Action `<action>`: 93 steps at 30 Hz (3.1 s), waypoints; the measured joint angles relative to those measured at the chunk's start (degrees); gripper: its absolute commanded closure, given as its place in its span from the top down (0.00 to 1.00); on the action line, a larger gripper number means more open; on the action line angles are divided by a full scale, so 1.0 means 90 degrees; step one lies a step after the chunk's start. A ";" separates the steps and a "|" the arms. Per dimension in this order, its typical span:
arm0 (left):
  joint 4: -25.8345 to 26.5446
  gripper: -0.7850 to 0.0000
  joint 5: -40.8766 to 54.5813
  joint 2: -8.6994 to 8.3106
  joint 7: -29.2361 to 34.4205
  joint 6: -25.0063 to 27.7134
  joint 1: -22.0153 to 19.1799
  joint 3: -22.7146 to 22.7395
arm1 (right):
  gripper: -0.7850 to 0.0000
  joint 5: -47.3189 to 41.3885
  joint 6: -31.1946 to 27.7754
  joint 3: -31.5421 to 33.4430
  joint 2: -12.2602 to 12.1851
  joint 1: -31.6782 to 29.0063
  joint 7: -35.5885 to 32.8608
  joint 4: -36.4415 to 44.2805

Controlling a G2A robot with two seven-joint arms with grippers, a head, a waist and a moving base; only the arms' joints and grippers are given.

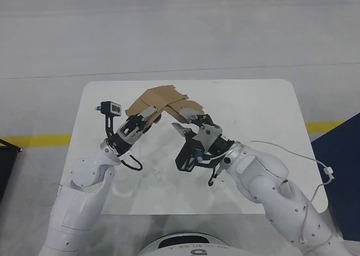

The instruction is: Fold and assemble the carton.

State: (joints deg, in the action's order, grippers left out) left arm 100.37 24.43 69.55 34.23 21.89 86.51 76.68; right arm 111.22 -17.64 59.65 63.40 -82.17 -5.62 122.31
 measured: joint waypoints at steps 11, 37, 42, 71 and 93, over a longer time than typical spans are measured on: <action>-0.0110 1.00 -0.0442 -0.0014 0.0025 -0.0121 -0.0081 -0.0085 | 0.00 0.0170 -0.0006 -0.0134 0.0068 0.0254 0.0148 -0.0254; -0.0466 1.00 -0.2354 -0.0274 -0.0935 -0.1082 0.0326 0.1398 | 0.00 0.2454 -0.3449 0.0194 -0.0395 0.1360 0.2875 -0.0214; -0.0326 1.00 -0.3021 -0.0281 -0.0894 -0.1313 0.0286 0.1138 | 0.00 0.2866 -0.3786 -0.0092 -0.0443 0.1513 0.2923 -0.0117; -0.0143 0.81 0.1590 -0.0176 0.1660 -0.0250 0.0548 0.0523 | 0.00 0.4525 -0.1951 -0.0790 -0.0830 0.2657 0.6444 -0.0633; 0.0078 0.00 0.0060 -0.0216 0.0688 -0.0455 0.0384 0.0453 | 1.00 0.4764 -0.2281 -0.0144 -0.1137 0.2169 0.5818 -0.0477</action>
State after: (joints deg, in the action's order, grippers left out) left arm 101.08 24.97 67.61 40.42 17.79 89.96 80.75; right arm 154.09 -38.17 58.35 53.16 -62.65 46.75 118.01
